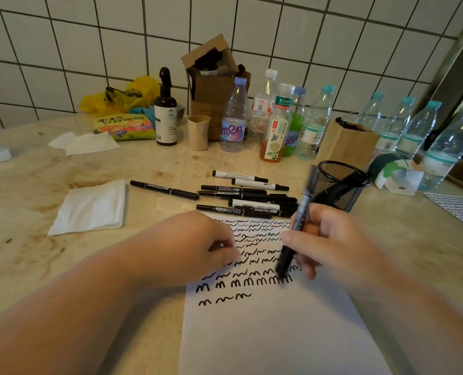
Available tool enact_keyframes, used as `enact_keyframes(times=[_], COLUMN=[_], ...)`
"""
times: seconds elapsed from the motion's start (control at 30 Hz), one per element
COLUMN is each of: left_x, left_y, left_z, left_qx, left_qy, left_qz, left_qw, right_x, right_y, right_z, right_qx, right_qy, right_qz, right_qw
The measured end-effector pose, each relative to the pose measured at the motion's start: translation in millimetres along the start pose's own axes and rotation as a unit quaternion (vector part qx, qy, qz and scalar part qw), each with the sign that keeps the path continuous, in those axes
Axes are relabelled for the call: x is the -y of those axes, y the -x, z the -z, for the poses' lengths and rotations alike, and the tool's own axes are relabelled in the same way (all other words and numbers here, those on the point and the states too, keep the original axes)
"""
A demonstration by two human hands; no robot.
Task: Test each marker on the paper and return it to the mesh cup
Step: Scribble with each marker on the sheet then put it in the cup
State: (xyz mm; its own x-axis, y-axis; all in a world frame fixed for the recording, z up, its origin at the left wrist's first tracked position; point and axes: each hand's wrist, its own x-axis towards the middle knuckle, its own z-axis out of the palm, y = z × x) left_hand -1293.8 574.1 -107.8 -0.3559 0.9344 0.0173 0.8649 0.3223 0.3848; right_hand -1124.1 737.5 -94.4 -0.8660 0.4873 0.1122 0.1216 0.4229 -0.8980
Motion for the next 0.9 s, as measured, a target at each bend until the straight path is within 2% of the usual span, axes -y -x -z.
enact_keyframes(times=[0.13, 0.47, 0.57, 0.7, 0.77, 0.83, 0.9], left_x=[-4, -20, -21, -22, -16, -7, -1], left_y=[2, 1, 3, 7, 12, 16, 12], left_z=[1, -1, 2, 11, 18, 24, 24], left_qx=[-0.002, -0.021, 0.025, 0.122, 0.16, 0.14, 0.053], left_qy=[0.048, 0.054, 0.089, 0.188, 0.232, 0.263, 0.257], left_qz=[-0.016, -0.106, -0.082, -0.09, -0.081, -0.07, -0.047], left_qw=[0.999, 0.993, 0.992, 0.97, 0.956, 0.952, 0.964], right_x=[-8, -5, -5, -3, -6, -8, -10], right_y=[7, 11, 11, 14, 14, 14, 12], right_z=[-4, -9, -7, -2, 7, 20, 23], right_qx=[0.035, 0.124, 0.105, 0.136, 0.096, 0.037, 0.037], right_qy=[-0.135, -0.233, -0.212, -0.21, -0.231, -0.238, -0.233], right_qz=[0.01, 0.023, 0.043, 0.082, 0.092, 0.092, 0.069], right_qw=[0.99, 0.964, 0.971, 0.965, 0.964, 0.966, 0.969])
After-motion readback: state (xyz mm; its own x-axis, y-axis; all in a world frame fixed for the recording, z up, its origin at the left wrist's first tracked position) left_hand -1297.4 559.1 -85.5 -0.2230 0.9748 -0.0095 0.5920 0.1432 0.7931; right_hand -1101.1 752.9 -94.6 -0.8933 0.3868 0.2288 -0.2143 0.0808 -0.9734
